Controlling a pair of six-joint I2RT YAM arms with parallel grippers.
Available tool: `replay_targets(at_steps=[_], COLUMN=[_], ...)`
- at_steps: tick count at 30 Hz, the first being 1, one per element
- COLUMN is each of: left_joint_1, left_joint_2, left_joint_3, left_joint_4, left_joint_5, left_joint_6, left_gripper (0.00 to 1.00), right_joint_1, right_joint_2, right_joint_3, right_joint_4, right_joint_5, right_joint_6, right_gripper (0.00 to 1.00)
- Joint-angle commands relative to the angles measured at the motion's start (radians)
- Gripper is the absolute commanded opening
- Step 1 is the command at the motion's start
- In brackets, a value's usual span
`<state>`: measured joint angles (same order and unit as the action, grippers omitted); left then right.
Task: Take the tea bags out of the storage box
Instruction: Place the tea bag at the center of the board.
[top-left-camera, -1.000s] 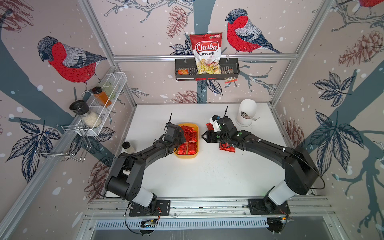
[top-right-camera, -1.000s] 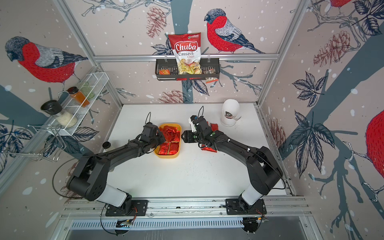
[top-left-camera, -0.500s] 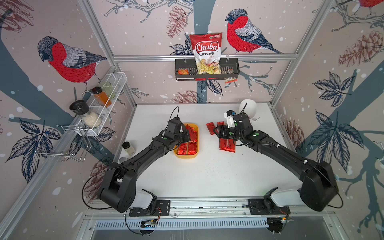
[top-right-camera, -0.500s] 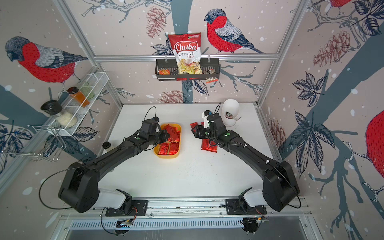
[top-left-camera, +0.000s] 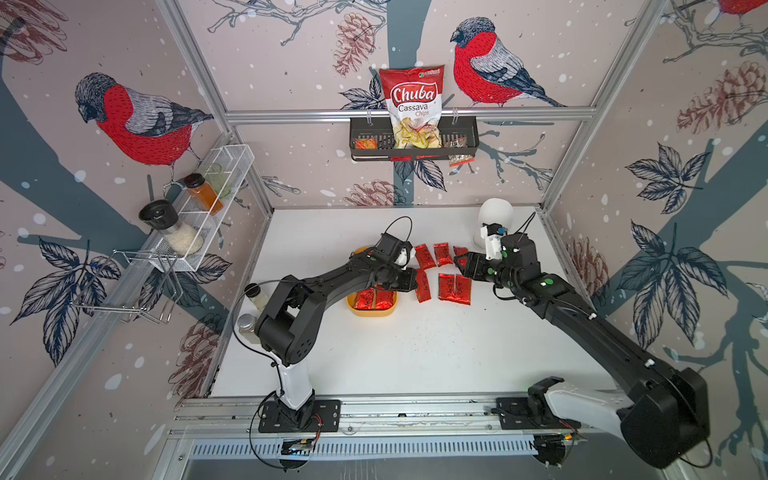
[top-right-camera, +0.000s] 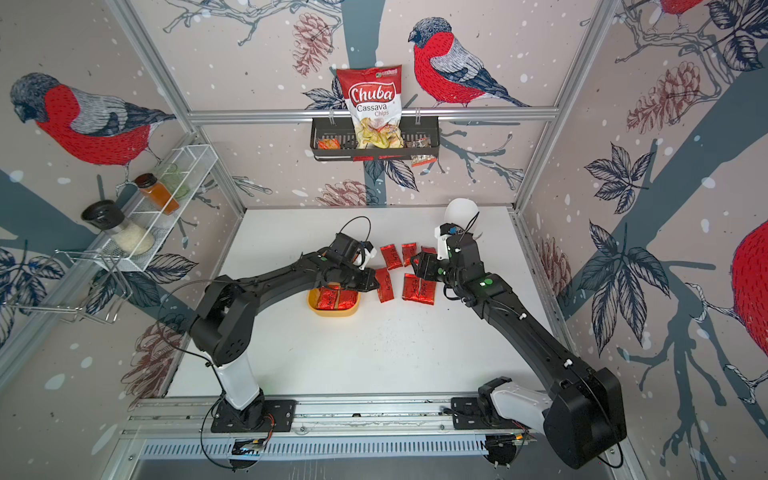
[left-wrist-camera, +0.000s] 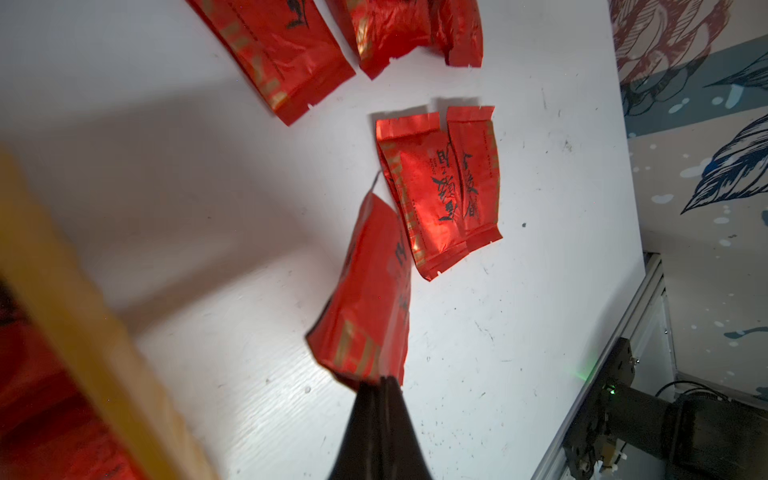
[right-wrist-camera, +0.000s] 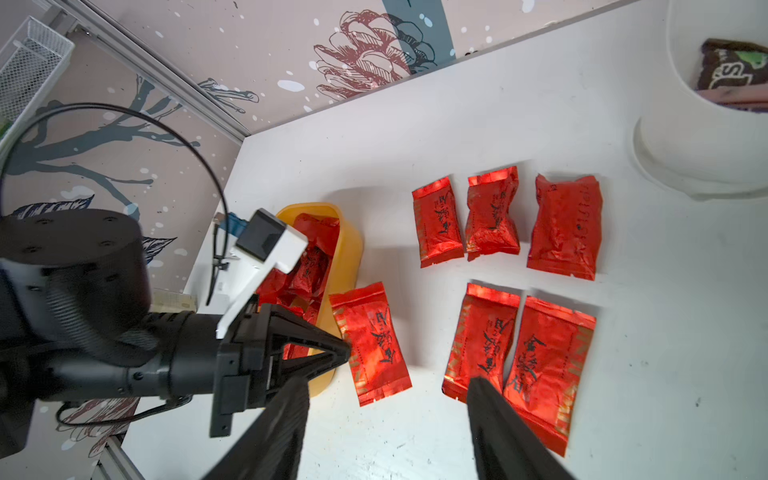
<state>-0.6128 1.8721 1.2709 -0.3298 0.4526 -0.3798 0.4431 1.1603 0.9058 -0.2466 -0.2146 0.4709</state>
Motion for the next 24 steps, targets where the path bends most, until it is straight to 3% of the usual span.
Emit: replay_targets(at_steps=[1, 10, 12, 15, 24], left_joint_1=[-0.005, -0.005, -0.005, -0.005, 0.019], left_joint_2=[0.057, 0.145, 0.144, 0.127, -0.071], left_joint_3=[0.039, 0.125, 0.137, 0.153, 0.144], left_joint_4=[-0.04, -0.061, -0.06, -0.058, -0.111], left_joint_5=[0.028, -0.02, -0.045, -0.066, -0.16], left_joint_6=[0.04, 0.05, 0.043, 0.038, 0.018], left_gripper=[0.0, 0.0, 0.17, 0.29, 0.38], right_joint_1=[-0.009, -0.013, -0.011, -0.009, 0.087], right_joint_2=[-0.015, -0.003, 0.002, 0.007, 0.121], right_joint_3=[-0.013, -0.019, -0.019, -0.011, 0.096], right_joint_4=[-0.002, -0.002, 0.003, 0.004, 0.0], right_joint_5=[-0.002, -0.017, -0.022, -0.028, 0.035], right_joint_6=[-0.012, -0.014, -0.011, -0.008, -0.022], right_gripper=[0.66, 0.66, 0.66, 0.66, 0.69])
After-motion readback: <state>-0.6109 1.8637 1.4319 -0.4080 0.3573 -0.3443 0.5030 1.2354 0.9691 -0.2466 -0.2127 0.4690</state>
